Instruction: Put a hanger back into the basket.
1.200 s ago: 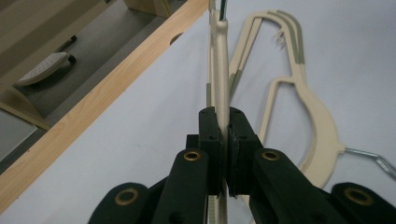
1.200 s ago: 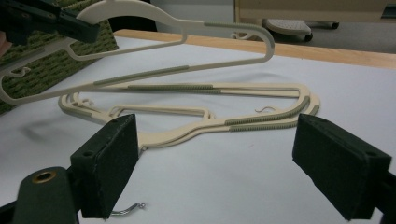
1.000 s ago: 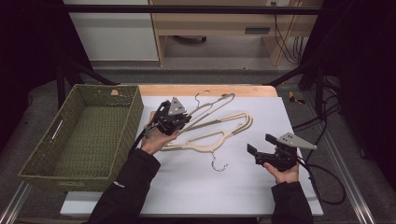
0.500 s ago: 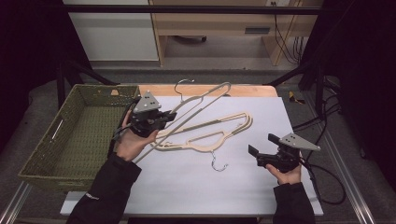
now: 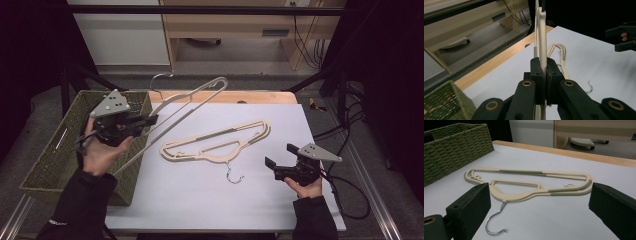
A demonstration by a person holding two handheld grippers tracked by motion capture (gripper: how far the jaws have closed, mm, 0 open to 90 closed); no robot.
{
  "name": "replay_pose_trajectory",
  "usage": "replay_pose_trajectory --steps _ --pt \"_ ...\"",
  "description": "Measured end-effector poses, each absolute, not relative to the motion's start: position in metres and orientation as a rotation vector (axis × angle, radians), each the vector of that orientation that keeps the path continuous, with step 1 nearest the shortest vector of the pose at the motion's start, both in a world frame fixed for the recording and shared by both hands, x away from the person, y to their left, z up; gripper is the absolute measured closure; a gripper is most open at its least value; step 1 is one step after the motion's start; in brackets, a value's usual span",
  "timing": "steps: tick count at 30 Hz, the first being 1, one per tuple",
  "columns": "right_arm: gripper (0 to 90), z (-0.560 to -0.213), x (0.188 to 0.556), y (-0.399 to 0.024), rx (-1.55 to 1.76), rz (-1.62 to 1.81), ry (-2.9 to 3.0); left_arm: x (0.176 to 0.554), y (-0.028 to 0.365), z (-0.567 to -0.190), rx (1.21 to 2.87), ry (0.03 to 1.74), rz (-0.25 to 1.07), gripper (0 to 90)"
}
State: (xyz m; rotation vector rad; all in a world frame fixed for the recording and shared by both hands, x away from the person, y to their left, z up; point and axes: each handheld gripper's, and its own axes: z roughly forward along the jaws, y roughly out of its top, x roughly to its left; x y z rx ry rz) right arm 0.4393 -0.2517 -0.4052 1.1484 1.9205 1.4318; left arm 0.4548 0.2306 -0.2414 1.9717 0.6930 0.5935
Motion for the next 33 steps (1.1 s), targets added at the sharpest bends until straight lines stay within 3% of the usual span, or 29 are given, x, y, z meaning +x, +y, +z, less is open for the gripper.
replay_pose_trajectory --steps 16,33 --pt "3.8 -0.403 0.438 -0.252 1.135 1.437 1.923 0.459 0.331 -0.246 1.893 0.848 0.666 86.4" --pt "3.7 -0.403 0.437 -0.252 1.139 1.436 1.925 0.465 0.394 -0.278 1.876 0.956 0.661 86.4"
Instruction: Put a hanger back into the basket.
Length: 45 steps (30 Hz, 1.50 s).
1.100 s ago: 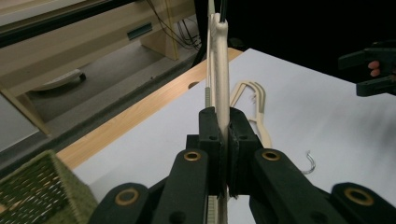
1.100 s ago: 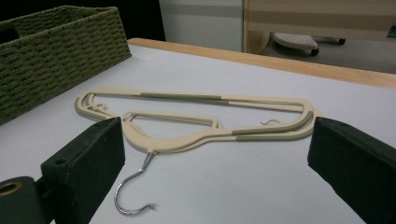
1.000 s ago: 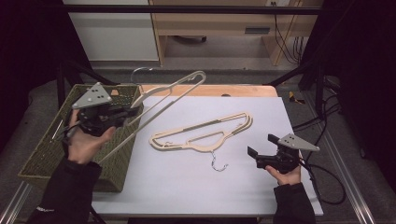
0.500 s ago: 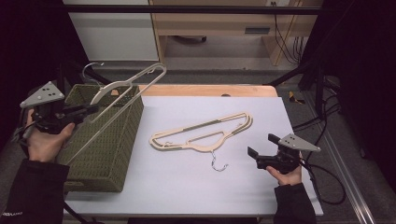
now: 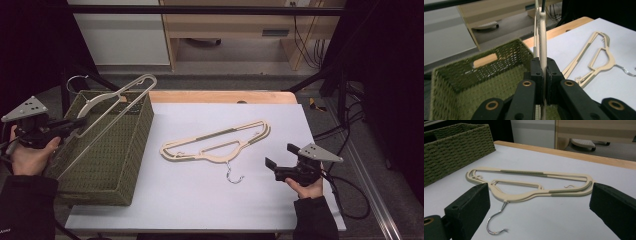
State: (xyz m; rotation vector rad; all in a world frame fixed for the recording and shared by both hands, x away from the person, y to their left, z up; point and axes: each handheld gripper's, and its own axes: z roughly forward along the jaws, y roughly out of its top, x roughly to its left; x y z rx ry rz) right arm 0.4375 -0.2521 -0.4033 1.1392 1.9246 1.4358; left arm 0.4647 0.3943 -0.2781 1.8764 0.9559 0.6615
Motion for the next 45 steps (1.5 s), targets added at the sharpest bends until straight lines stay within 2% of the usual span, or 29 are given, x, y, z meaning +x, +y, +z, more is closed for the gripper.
replay_pose_trajectory --steps 8,18,40,45 --pt "3.7 -0.405 0.438 -0.251 1.145 1.426 1.931 0.465 0.414 -0.287 1.865 0.98 0.654 86.4" --pt "3.6 -0.405 0.439 -0.251 1.14 1.422 1.933 0.484 0.412 -0.293 1.935 1.023 0.663 86.4" --pt "4.0 -0.408 0.44 -0.249 1.147 1.41 1.948 0.505 0.434 -0.356 1.952 1.196 0.534 86.3" --pt "4.1 -0.408 0.44 -0.248 1.148 1.412 1.949 0.508 0.432 -0.364 1.952 1.228 0.539 85.9"
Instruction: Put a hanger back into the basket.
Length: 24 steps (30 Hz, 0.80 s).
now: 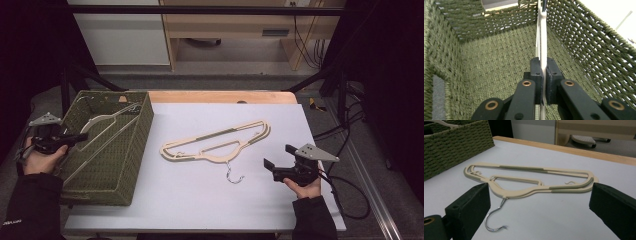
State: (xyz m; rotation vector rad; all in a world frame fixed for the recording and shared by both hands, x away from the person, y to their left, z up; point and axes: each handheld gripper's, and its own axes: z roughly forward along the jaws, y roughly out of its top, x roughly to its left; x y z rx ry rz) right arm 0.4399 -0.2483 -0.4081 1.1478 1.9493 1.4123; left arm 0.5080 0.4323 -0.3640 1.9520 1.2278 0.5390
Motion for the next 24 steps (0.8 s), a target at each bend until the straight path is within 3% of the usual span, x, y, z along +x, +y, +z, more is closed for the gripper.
replay_pose_trajectory --steps 13,24 --pt "4.3 -0.408 0.44 -0.248 1.152 1.414 1.948 0.514 0.44 -0.37 1.971 1.412 0.645 79.4" --pt "4.3 -0.409 0.44 -0.248 1.143 1.408 1.959 0.52 0.454 -0.383 1.963 1.578 0.62 78.3"
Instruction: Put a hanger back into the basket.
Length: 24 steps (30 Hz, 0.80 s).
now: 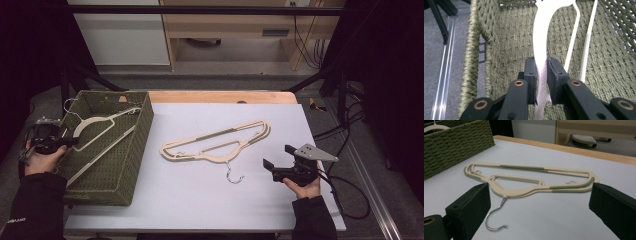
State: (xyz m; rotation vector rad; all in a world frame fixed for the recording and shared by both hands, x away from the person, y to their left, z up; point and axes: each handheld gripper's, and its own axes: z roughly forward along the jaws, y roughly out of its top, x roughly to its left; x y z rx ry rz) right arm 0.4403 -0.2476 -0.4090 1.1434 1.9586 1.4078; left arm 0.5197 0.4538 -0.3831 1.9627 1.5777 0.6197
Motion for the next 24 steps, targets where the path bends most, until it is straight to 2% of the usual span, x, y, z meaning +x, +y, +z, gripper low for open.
replay_pose_trajectory --steps 6,11,18,24 --pt "4.3 -0.409 0.44 -0.248 1.139 1.411 1.957 0.525 0.455 -0.392 1.993 1.683 0.571 75.5" --pt "4.3 -0.409 0.44 -0.248 1.139 1.409 1.957 0.525 0.455 -0.392 1.973 1.688 0.567 75.2" --pt "4.2 -0.408 0.44 -0.249 1.142 1.414 1.945 0.521 0.454 -0.383 1.965 1.682 0.571 67.1" --pt "4.3 -0.406 0.438 -0.249 1.139 1.422 1.94 0.507 0.447 -0.36 1.908 1.589 0.663 57.2"
